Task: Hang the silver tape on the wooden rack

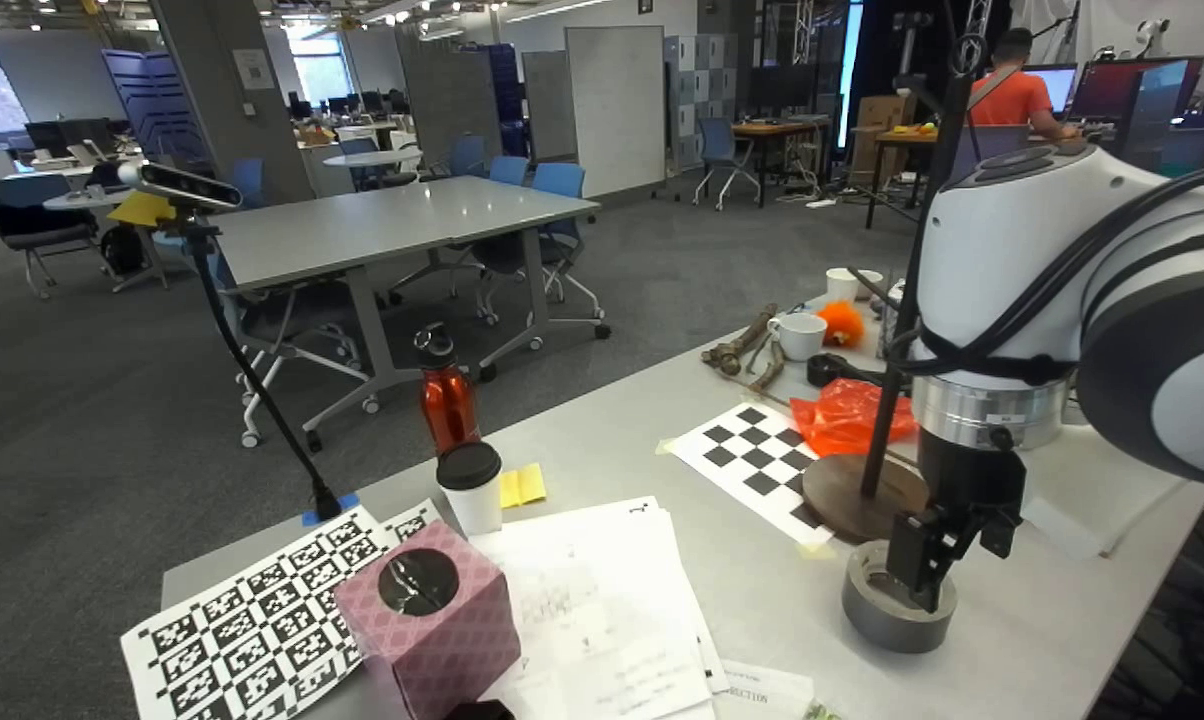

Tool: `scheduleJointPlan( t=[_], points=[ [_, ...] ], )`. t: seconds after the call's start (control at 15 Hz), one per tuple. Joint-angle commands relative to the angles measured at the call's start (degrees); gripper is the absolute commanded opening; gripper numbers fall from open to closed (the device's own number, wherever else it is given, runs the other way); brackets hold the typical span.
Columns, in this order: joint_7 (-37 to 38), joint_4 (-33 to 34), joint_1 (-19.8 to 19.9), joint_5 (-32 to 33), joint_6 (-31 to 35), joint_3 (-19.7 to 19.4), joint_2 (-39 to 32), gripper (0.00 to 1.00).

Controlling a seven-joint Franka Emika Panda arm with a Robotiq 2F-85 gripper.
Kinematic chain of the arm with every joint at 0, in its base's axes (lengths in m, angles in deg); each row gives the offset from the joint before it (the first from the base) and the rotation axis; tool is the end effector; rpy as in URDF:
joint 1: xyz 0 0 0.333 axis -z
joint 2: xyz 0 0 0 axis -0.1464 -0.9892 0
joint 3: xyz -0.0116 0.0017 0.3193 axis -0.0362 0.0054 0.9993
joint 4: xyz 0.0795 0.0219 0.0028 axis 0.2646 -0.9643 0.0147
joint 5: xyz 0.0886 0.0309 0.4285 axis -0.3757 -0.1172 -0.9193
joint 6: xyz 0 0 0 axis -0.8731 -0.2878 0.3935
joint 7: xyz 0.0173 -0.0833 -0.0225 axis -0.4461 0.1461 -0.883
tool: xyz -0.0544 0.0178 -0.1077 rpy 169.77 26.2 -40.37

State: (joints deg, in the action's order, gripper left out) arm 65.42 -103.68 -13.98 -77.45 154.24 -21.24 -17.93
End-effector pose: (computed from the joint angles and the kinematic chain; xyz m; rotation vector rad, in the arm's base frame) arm 0.5527 0.0771 0.1841 3.0009 -0.3360 -0.1092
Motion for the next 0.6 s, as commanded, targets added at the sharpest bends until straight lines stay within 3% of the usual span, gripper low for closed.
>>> scheduleJointPlan(
  t=[0.0, 0.53],
  points=[
    [-0.61, 1.10, -1.52, 1.37, 2.68, -2.04, -3.03, 1.00],
    [-1.66, 4.24, -3.25, 1.94, 5.32, -3.79, -9.00, 1.00]
  ],
)
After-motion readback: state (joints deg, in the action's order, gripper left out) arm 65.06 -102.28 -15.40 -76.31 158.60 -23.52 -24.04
